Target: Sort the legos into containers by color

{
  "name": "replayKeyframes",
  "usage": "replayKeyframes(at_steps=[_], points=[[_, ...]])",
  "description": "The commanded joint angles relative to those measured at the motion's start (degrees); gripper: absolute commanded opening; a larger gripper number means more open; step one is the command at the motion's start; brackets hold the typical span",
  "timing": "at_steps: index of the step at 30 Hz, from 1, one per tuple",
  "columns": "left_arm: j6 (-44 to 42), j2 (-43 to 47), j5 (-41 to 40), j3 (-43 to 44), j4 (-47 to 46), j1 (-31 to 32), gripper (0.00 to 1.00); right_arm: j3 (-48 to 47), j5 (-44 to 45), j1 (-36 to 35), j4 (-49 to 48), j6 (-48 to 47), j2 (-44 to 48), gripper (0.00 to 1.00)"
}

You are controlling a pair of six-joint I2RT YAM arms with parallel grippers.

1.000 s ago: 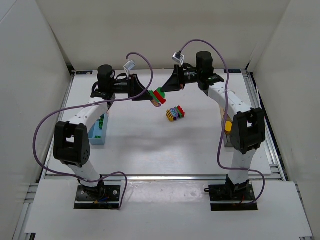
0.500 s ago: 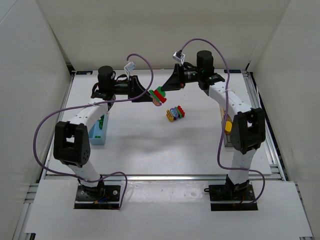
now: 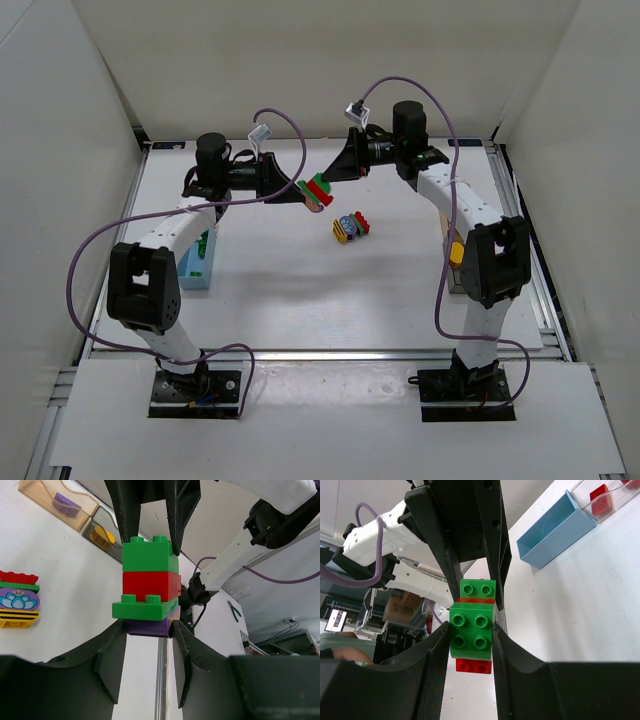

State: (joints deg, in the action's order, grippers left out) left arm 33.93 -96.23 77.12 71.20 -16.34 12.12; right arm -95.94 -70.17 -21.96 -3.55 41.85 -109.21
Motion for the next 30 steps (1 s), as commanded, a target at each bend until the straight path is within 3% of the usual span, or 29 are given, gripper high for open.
replayKeyframes(at_steps=[1, 7, 18, 21, 25, 30], points=[[-0.89, 2.89, 1.01, -0.53, -0.54, 0.19, 0.30, -1.09, 0.91, -0.46, -1.20, -0.09, 2.77, 0.00], [-3.87, 5.43, 1.01, -2.90, 3.67, 0.19, 0.22, 0.23, 1.35, 1.30, 0.65, -2.90, 3.56, 0.00], [-14.15, 11.76, 0.14, -7.83, 15.89, 0.19, 0.19, 1.11, 1.35, 9.38, 3.20, -5.98, 4.79, 0.00], [-20.65, 11.94, -1.79, -7.13, 24.32, 0.19, 0.20, 2.07, 1.00, 9.56, 4.87, -6.51, 5.49, 0.00], [-25.31, 12.29, -7.41, -7.04, 29.52, 0.10, 0.20, 3.13, 1.35, 9.74, 7.14, -8.53, 6.99, 0.00], [-22.78, 14.66, -22.85, -7.65, 28.91, 0.53, 0.18, 4.88, 3.63, 10.96, 12.51, -15.28, 10.06, 0.00]])
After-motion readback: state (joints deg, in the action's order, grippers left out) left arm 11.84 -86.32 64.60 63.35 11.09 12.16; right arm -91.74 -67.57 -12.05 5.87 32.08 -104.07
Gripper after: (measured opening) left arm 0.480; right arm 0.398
